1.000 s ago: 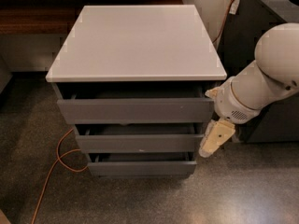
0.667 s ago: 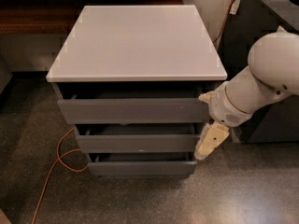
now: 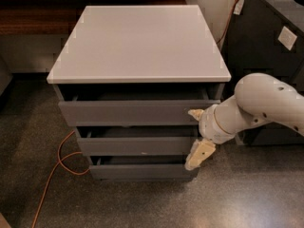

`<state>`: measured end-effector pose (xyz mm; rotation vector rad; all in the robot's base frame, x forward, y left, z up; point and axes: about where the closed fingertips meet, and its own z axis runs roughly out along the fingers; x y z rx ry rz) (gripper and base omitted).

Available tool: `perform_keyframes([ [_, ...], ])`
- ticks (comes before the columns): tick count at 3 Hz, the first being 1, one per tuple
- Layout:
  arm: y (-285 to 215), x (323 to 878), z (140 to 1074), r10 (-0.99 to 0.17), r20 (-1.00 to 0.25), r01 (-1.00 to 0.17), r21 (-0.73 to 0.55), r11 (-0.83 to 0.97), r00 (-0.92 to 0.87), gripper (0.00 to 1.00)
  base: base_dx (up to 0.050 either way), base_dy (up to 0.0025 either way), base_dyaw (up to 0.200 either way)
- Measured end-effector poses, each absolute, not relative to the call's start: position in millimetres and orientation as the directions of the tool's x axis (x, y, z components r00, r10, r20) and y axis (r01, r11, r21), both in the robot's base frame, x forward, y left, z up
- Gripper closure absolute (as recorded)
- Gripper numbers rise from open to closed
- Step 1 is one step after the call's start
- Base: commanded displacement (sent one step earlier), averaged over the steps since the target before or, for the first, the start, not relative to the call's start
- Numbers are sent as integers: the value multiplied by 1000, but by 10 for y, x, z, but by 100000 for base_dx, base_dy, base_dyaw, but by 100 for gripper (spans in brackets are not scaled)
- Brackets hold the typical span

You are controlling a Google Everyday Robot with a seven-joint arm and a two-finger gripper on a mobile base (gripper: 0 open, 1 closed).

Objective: Pick pepsi can from middle drawer and place on counter

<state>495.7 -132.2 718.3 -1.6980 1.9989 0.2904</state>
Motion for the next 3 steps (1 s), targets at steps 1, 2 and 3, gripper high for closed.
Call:
perform_keyframes([
  [1,-1103,5104,6665,-862,-504,-970,-180,161,-50,0,0,0,0],
  [2,-848,5327,5972,-847,-531,-970,-201,133,-5,0,0,0,0],
  [3,-825,5312,5947,-850,-526,-973,-196,123,-1,0,0,0,0],
])
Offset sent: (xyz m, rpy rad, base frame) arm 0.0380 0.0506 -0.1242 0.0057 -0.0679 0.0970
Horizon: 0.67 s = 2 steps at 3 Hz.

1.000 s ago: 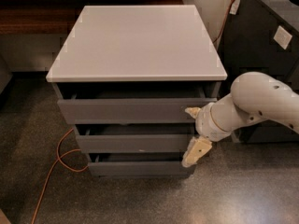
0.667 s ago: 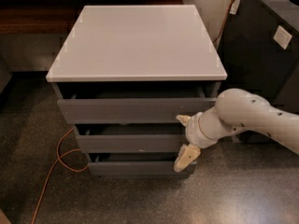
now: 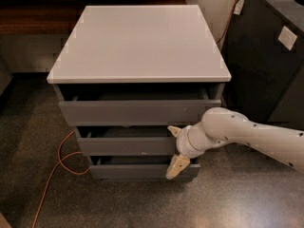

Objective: Pick pepsi can from middle drawer and place on counter

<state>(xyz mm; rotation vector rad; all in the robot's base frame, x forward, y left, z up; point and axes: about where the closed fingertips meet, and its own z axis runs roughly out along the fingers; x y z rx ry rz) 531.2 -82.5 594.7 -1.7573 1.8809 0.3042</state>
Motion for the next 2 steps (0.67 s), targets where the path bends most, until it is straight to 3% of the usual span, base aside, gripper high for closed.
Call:
perform_keyframes([
  [2,-859,5527,5203,-896,-443,-971,-225,83,26,0,0,0,0],
])
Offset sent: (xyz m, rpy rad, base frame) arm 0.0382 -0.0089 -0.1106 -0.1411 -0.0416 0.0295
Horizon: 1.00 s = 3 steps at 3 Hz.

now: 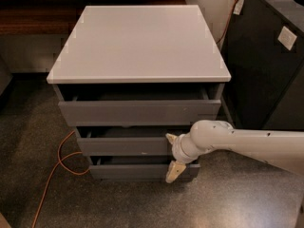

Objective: Pick pepsi can from middle drawer and place on counter

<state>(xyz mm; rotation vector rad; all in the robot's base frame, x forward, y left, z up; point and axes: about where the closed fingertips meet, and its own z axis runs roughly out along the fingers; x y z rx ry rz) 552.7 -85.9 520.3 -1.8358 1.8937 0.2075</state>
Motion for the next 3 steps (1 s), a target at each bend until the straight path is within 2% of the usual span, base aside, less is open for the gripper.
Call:
perform_keyframes([
  [3,-1062,6403,4600,-883,-454,-948,-316,38,116,0,0,0,0],
])
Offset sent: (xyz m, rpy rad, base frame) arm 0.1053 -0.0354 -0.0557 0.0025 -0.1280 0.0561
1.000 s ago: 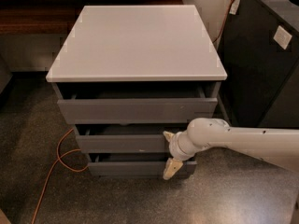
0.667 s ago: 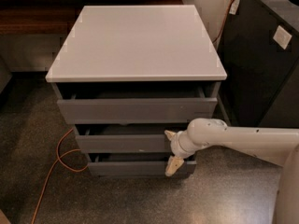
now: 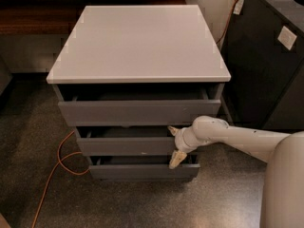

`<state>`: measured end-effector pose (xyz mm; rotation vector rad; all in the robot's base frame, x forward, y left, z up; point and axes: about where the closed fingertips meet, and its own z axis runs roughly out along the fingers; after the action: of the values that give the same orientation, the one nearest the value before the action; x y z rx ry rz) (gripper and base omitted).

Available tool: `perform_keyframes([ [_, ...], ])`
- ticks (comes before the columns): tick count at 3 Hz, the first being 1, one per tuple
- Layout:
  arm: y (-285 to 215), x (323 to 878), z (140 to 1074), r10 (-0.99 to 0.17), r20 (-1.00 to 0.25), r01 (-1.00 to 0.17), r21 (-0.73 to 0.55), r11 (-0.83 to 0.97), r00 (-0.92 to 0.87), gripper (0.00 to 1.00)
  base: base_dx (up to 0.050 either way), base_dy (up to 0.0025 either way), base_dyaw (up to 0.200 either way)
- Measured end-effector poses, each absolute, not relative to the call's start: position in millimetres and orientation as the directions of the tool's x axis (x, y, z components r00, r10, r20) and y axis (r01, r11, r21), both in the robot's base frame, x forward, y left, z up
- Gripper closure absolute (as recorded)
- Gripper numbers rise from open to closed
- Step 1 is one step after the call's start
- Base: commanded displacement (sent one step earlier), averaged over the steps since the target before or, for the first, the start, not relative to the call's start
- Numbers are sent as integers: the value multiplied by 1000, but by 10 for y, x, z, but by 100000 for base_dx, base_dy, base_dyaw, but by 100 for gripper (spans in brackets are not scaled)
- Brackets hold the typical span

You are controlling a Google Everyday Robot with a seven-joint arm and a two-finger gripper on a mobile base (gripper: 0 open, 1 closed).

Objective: Pick pepsi can from middle drawer and place on counter

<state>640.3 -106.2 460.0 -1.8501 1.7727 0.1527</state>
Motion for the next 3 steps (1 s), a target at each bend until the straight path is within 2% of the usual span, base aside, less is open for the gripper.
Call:
perform_keyframes([
  [3,-909,6827,4213,-898,-431,-908,-407,104,90,0,0,0,0],
])
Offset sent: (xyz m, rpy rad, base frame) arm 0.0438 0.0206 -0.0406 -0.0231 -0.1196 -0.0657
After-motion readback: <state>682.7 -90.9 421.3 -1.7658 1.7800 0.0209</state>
